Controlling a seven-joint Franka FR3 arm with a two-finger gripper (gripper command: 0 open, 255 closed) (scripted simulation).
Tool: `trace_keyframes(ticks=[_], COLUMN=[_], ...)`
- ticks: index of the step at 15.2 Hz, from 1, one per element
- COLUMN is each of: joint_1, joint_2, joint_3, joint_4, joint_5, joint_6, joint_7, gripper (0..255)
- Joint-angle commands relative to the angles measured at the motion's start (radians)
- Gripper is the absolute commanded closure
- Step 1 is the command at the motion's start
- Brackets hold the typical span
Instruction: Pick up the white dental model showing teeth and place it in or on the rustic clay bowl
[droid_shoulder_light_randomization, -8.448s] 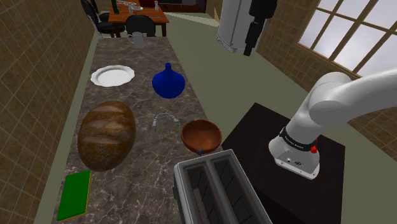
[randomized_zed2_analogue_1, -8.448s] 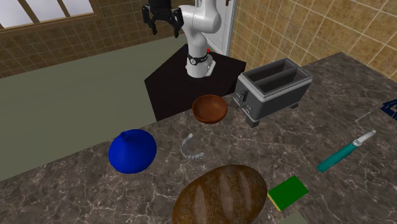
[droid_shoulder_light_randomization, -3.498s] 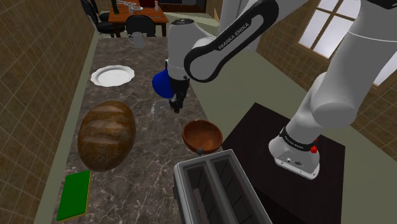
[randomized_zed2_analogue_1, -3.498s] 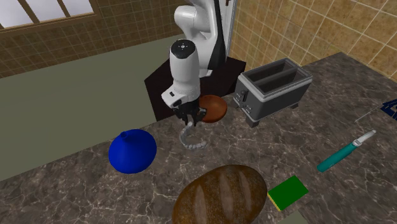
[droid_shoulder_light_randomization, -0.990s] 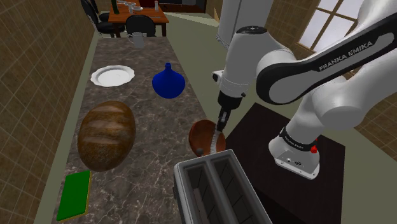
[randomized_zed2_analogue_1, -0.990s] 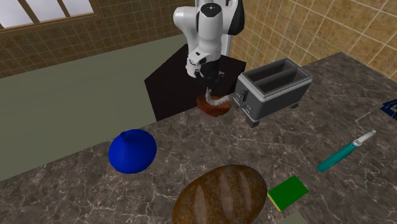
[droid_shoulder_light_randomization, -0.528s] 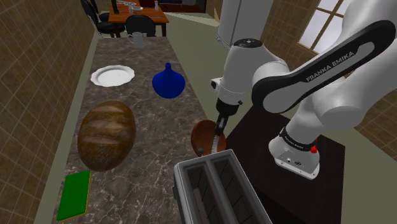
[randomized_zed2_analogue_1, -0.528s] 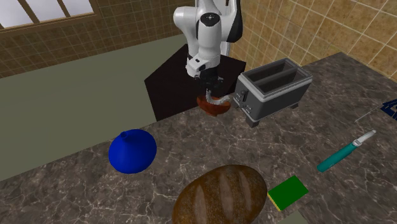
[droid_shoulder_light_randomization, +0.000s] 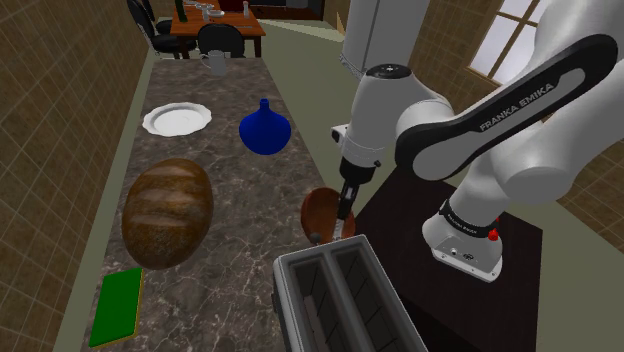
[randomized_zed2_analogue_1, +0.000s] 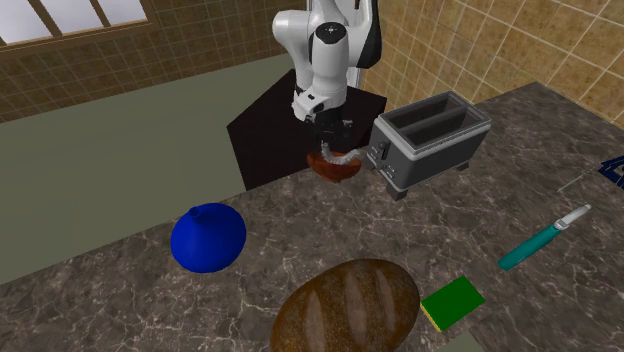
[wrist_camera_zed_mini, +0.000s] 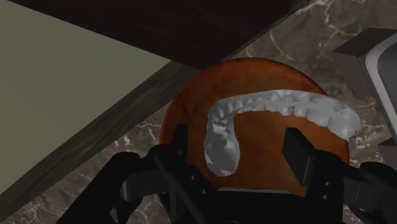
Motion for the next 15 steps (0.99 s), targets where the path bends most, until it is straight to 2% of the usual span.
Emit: trace_keyframes(ticks=[1,4,8,15], joint_1=[0.000,0.001,0.005,0.005], joint_2=[0.002,-0.002,-0.149,-0.149], joint_3=[0.000,0.000,-0.037,-0.038], joint_4=[0.000,-0.001,0.047,0.047], joint_5=[0.000,0.001,-0.019,-0.020], joint_6=[0.001,-0.002,-0.197,-0.197], joint_7=[0.000,0.000,0.001,0.001], gripper=[0,0,0,0])
